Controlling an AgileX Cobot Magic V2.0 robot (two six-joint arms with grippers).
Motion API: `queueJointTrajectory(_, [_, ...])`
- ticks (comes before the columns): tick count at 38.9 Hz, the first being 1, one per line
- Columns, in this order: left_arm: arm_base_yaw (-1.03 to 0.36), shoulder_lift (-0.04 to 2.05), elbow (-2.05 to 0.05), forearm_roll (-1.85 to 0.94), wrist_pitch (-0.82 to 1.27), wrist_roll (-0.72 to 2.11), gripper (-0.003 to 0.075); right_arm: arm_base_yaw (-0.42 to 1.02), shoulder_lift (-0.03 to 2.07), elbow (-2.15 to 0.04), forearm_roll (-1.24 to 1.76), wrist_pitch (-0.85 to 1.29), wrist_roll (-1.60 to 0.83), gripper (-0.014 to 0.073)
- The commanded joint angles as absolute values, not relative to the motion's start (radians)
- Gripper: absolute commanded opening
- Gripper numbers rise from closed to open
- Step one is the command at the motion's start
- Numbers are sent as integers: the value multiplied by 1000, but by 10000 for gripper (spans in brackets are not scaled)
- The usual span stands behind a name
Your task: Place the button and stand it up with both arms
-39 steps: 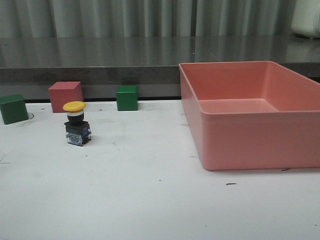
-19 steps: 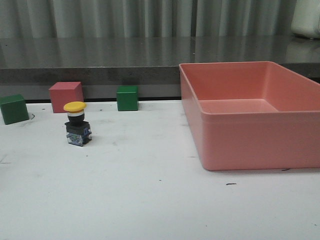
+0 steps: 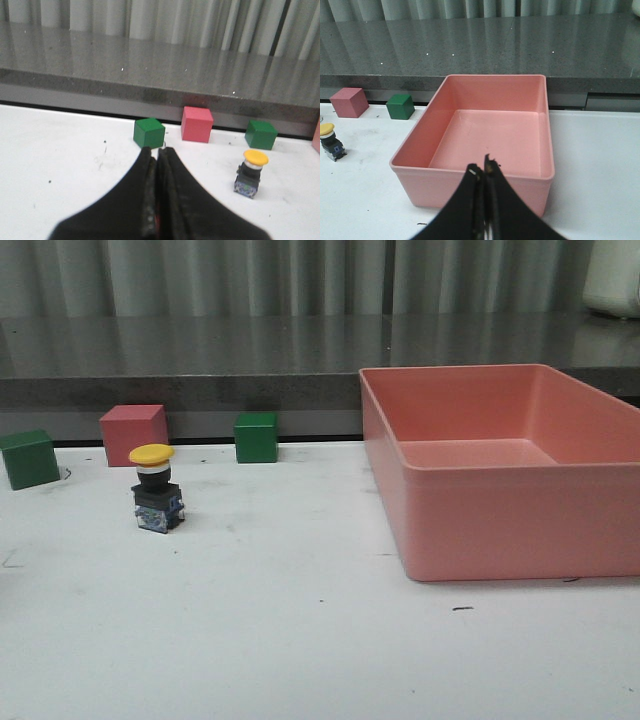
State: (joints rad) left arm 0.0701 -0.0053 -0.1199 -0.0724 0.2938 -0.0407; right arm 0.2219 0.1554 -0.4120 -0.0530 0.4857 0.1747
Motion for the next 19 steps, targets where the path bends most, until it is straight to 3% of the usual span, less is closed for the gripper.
queueJointTrajectory(1, [87,-30,-111,-86,207,-39,-20,217,167,-435,-70,402,165,-69])
queueJointTrajectory(19, [91,-30,11,-86,91,-39,-20,217,167,-435,-70,402,165,-69])
